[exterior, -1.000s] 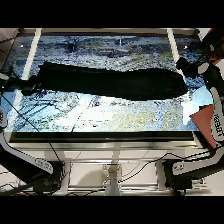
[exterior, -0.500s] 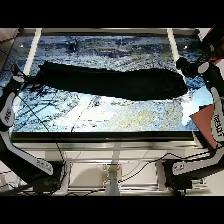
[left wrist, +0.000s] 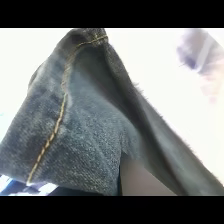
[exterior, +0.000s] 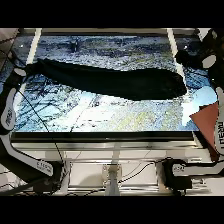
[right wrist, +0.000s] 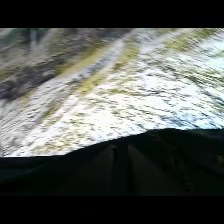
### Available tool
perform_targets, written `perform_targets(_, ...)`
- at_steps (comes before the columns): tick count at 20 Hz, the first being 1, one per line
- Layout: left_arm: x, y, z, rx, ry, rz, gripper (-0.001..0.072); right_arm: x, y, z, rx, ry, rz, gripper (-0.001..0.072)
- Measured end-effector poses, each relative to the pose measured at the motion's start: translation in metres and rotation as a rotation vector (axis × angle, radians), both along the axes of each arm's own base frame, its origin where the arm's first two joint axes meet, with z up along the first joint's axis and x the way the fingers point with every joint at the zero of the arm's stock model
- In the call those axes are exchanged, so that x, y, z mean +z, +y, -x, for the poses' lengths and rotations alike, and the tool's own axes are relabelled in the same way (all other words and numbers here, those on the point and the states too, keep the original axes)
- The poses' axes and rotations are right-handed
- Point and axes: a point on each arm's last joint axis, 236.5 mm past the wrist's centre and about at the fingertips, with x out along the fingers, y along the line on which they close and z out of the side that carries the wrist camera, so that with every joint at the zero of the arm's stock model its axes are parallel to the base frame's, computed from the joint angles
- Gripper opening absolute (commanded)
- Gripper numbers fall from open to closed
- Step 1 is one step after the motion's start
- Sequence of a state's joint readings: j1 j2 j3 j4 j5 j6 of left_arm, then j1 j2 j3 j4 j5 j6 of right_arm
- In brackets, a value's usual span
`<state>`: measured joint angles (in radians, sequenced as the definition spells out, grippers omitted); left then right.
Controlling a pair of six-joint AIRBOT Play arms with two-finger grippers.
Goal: Fold the clothes and pants, and hang the long-sleeved shirts on hangers.
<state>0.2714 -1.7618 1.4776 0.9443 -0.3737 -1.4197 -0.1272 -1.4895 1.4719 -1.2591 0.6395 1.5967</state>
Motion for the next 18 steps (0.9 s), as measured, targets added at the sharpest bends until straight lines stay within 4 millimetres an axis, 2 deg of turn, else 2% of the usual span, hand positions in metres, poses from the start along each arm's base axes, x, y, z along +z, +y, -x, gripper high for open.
perform_targets(4,0.045,-0.015,0.021,-0.108,0.020,-0.093,0.0032,0.031,0.061,-0.007,0.115,-0.081,0.035,0.0035)
perform_targets(6,0.056,-0.024,0.036,-0.159,0.058,-0.115,0.0032,0.035,0.092,-0.010,0.165,-0.114,0.042,0.0035)
perform_targets(7,0.063,-0.028,0.042,-0.178,0.068,-0.121,0.0032,0.031,0.108,-0.011,0.191,-0.112,0.041,0.0034)
perform_targets(9,0.072,-0.036,0.056,-0.216,0.097,-0.129,0.0032,0.017,0.143,-0.012,0.239,-0.095,0.024,0.0034)
perform_targets(11,0.084,-0.043,0.064,-0.244,0.101,-0.141,0.0032,-0.007,0.179,-0.011,0.286,-0.059,-0.004,0.0033)
perform_targets(15,0.102,-0.060,0.080,-0.312,0.105,-0.172,0.0033,-0.061,0.268,-0.003,0.391,0.033,-0.100,0.0033)
perform_targets(18,0.111,-0.080,0.090,-0.389,0.111,-0.207,0.0032,-0.086,0.341,0.004,0.488,0.077,-0.150,0.0032)
